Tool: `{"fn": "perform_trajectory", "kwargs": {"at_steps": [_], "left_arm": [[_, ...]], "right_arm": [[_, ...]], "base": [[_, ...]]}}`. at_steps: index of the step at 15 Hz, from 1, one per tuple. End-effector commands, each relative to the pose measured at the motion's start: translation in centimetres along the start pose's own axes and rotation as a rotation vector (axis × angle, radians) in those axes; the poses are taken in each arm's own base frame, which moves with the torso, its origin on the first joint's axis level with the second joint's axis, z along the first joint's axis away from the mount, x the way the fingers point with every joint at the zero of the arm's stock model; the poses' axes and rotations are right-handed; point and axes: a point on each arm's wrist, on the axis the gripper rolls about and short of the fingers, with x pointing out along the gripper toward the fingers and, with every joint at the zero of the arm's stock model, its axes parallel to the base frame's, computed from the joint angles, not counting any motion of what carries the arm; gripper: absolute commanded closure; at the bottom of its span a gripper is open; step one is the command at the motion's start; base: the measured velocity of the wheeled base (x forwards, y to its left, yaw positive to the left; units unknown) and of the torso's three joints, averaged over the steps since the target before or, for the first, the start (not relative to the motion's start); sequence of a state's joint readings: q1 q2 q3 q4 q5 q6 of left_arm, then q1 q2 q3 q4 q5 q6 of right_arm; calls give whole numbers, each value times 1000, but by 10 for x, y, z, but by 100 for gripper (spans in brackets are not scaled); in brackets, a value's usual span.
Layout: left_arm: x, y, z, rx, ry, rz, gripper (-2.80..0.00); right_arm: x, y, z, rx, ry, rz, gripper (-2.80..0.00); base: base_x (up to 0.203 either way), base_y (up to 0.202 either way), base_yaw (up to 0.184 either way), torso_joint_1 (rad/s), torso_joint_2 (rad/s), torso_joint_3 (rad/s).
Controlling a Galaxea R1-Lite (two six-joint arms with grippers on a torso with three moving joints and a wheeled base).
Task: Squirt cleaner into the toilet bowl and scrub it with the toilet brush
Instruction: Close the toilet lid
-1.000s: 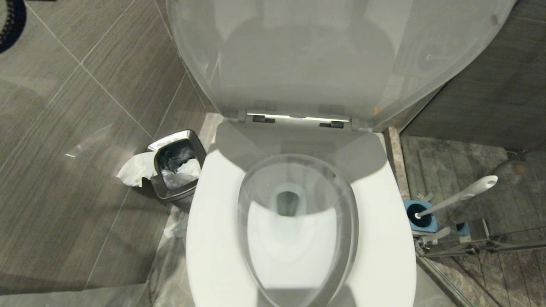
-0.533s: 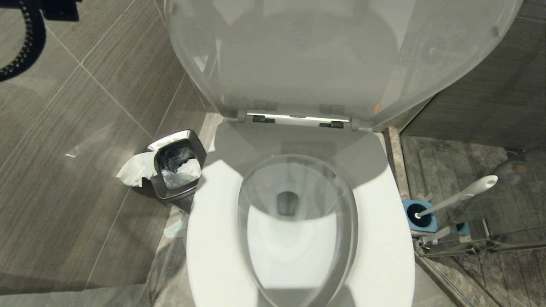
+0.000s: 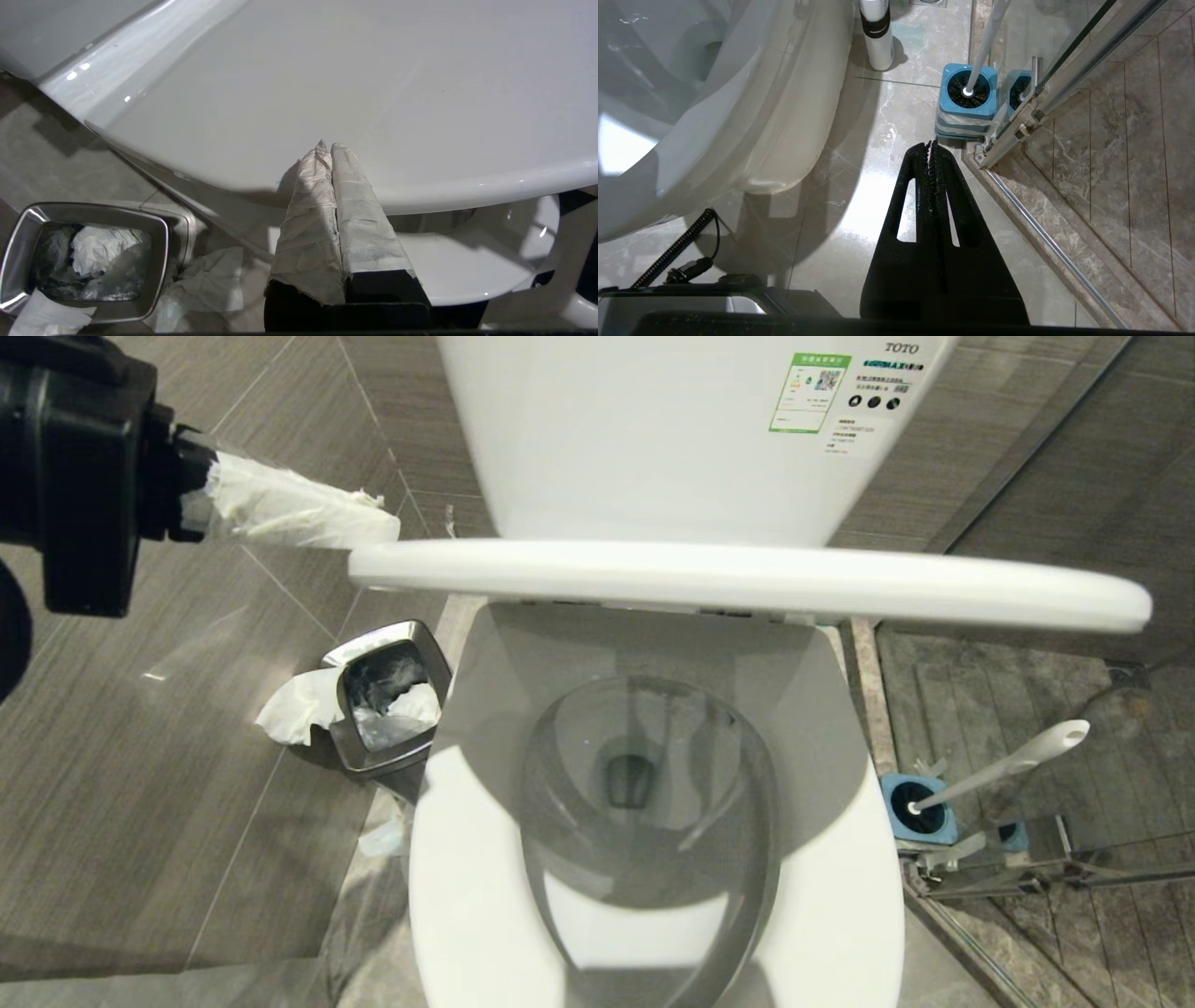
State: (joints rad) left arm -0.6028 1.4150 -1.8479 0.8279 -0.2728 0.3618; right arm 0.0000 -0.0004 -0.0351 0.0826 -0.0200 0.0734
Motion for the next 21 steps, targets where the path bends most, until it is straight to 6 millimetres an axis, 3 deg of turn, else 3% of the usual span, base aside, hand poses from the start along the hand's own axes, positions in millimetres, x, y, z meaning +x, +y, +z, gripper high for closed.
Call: {"fn": "perform_trajectory", "kwargs": {"at_steps": [1, 9, 21], "left_arm": [[-2, -3, -7, -10, 50, -21, 0], [-2, -27, -50, -148, 376, -355, 0], [-25, -21, -51, -264, 319, -239, 0]], "right_arm": [[0, 0, 0, 0, 0, -1, 0], [0, 0, 0, 0, 1, 0, 0], [0, 0, 0, 0, 0, -1, 0]], "base": [[0, 0, 0, 0, 0, 0], [0, 0, 0, 0, 0, 0], [0, 0, 0, 0, 0, 0]]}}
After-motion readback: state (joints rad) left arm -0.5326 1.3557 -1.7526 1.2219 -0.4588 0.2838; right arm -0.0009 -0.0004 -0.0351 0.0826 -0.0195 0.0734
